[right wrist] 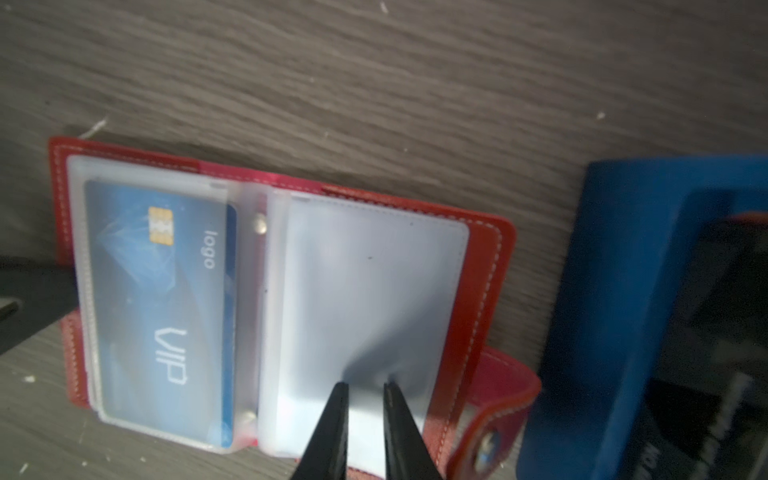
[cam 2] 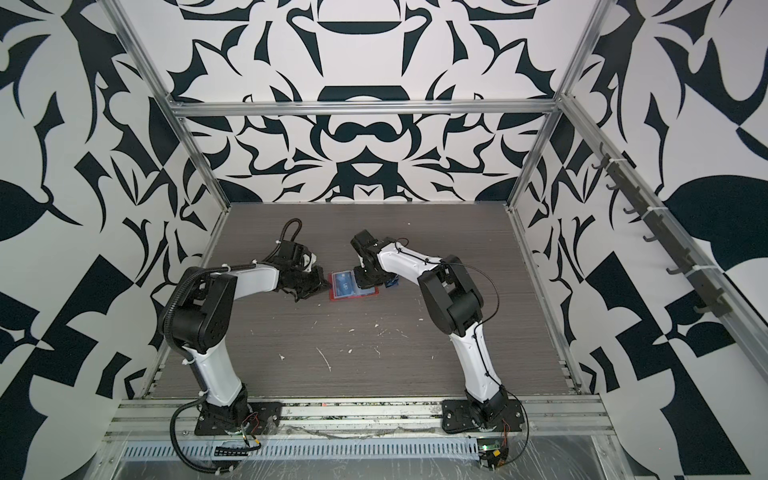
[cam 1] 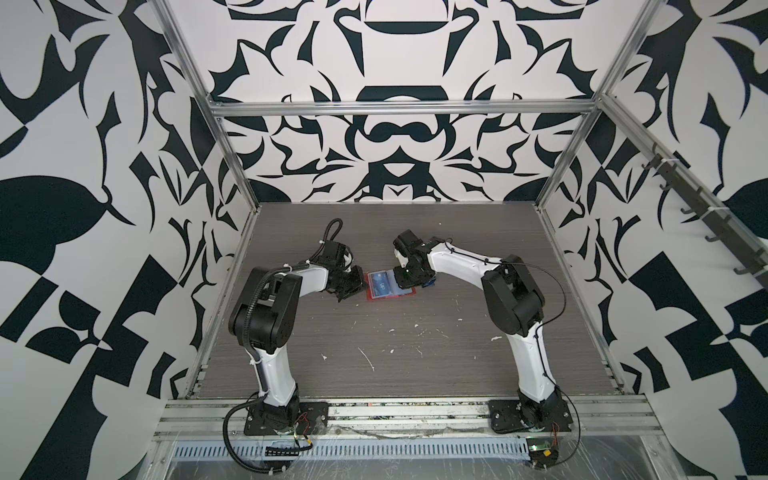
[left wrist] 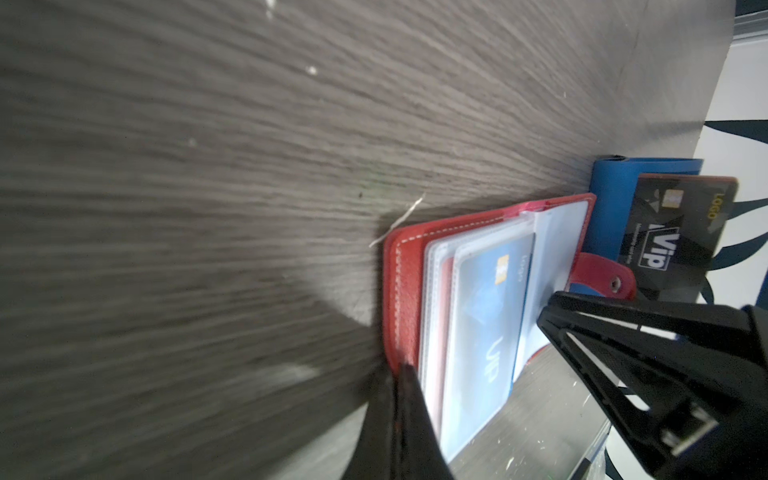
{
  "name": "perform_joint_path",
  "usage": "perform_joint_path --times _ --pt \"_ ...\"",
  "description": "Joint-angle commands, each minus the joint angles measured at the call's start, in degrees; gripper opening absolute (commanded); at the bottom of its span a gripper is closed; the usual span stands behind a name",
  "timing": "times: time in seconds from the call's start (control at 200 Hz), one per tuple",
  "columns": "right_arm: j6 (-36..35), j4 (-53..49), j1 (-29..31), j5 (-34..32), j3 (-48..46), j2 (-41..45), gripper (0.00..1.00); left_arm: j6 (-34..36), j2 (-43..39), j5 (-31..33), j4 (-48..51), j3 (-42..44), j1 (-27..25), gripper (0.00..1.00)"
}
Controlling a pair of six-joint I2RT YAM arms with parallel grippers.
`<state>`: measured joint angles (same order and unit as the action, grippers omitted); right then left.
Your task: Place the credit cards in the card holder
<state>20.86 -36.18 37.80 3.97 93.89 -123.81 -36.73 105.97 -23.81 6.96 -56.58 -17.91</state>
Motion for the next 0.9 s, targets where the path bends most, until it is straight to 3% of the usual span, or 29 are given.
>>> perform_joint_path --times 0.0,0.295,0.675,0.895 --pt "0.27 -1.52 0.71 -0.08 -0.94 3.92 0.27 2.33 -2.49 2.55 6.71 0.29 -0.46 0.0" --pt "-0.19 -4.09 1.51 -3.46 1.65 7.18 0.37 6.29 -7.22 7.5 14.62 -1.54 -0.46 0.0" --pt "-1.35 -7.99 3.48 -8.57 4.62 6.21 0.41 7.64 -9.57 10.46 18.7 -2.66 -0.46 0.0" --pt "-1.22 -7.85 3.68 -7.19 4.8 4.52 0.42 7.88 -10.19 10.45 19.43 -3.01 -0.46 0.0"
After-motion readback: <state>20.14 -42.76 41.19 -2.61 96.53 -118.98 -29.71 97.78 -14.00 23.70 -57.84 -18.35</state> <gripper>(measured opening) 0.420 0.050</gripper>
